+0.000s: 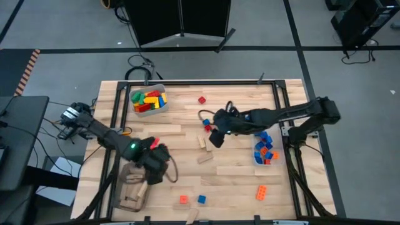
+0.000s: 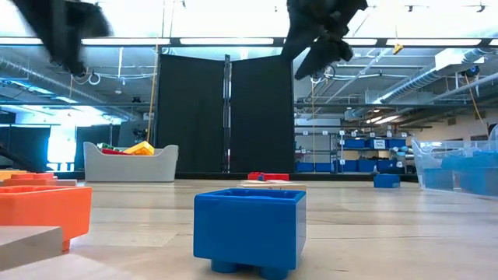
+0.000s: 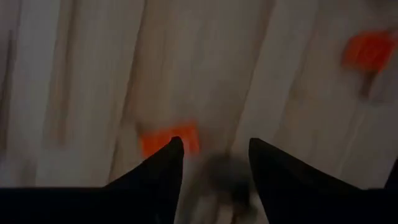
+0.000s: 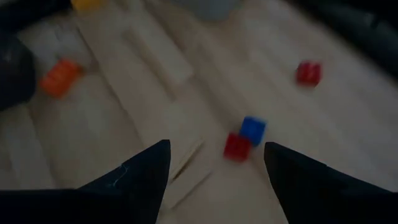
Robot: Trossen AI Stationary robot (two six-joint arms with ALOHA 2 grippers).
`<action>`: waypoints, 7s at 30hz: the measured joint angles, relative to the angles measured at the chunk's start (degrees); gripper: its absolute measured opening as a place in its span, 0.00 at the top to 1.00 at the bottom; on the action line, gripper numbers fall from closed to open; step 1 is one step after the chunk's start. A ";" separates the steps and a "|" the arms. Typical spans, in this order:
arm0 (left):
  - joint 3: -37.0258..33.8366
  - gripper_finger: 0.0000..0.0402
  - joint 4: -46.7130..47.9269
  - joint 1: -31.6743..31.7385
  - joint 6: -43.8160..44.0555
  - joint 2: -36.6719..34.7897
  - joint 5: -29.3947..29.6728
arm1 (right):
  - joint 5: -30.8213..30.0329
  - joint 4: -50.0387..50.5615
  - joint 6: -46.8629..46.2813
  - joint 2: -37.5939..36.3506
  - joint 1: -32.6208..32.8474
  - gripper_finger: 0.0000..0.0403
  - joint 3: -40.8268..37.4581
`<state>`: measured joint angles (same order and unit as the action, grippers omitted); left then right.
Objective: Sort blocks by size
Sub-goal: Put the small red game piece into the transparent bin, then put the brown block into the black bin
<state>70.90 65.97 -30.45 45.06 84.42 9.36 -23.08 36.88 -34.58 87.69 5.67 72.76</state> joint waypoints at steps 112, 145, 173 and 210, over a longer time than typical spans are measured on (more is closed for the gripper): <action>-33.21 0.53 -57.51 29.17 -26.32 -32.17 1.08 | 9.65 35.48 -84.39 -16.58 32.86 0.63 -23.48; -24.20 0.53 -35.84 27.99 -30.26 -31.44 7.88 | 12.03 31.63 -88.67 -18.50 33.40 0.24 -27.53; -22.47 0.11 -20.17 28.45 -20.67 -13.61 -4.70 | 6.22 31.77 -86.74 -18.48 33.38 0.26 -27.50; -22.47 0.07 -7.07 18.17 -33.78 -3.12 4.81 | 2.98 31.70 -84.80 -18.44 33.38 0.28 -27.48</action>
<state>48.42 58.89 -12.28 11.28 81.30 14.17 -20.10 68.58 -119.37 69.25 39.05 45.28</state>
